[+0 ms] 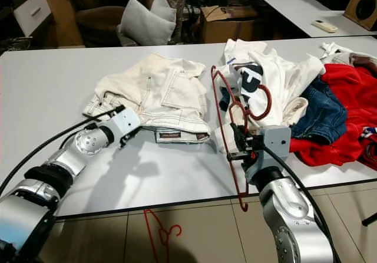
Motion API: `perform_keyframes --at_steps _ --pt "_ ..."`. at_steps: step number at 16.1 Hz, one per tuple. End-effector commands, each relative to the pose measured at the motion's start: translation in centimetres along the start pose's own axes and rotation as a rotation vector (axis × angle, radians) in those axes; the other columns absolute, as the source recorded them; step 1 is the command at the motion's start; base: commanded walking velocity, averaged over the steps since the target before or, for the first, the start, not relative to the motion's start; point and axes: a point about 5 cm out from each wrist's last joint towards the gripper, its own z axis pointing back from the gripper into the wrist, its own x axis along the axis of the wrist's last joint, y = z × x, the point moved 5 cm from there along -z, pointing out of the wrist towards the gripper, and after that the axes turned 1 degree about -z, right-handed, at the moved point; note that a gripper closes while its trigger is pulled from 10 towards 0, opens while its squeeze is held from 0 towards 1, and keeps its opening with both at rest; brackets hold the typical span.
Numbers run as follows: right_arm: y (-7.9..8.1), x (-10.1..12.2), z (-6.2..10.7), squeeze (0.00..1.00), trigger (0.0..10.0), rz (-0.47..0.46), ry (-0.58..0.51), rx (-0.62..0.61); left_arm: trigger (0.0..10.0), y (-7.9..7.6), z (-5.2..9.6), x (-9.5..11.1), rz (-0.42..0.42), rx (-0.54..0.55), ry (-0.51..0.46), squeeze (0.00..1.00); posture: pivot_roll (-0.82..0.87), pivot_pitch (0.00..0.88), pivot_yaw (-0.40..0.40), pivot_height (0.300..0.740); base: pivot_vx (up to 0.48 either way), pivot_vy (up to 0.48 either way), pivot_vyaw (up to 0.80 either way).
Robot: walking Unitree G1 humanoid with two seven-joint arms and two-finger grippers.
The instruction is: Hang hanger
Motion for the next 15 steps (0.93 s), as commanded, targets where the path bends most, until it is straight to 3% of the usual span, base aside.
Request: perform_keyframes --at_steps 1,8,13,15 --pt "0.3 0.3 -0.1 0.0 10.0 -0.008 -0.008 0.015 0.0 0.4 -0.2 0.9 0.055 0.009 -0.041 0.0 -0.2 0.0 0.029 0.74 0.0 0.0 0.0" --pt "0.4 0.7 0.0 0.0 10.0 0.001 -0.02 0.026 0.0 -1.5 -0.8 1.5 0.061 -0.03 -0.049 0.0 -0.2 0.0 0.029 0.74 0.0 0.0 0.0" --pt "1.4 0.8 0.4 0.0 10.0 0.044 -0.014 0.127 0.0 0.3 -0.6 1.4 0.128 0.023 -0.045 0.0 -0.22 0.0 0.034 0.74 0.0 0.0 0.0" --pt "2.7 1.3 1.1 0.0 10.0 0.069 -0.009 0.272 0.0 2.1 -0.4 2.5 0.238 0.041 -0.103 0.0 -0.21 0.0 0.03 0.74 0.0 0.0 0.0"
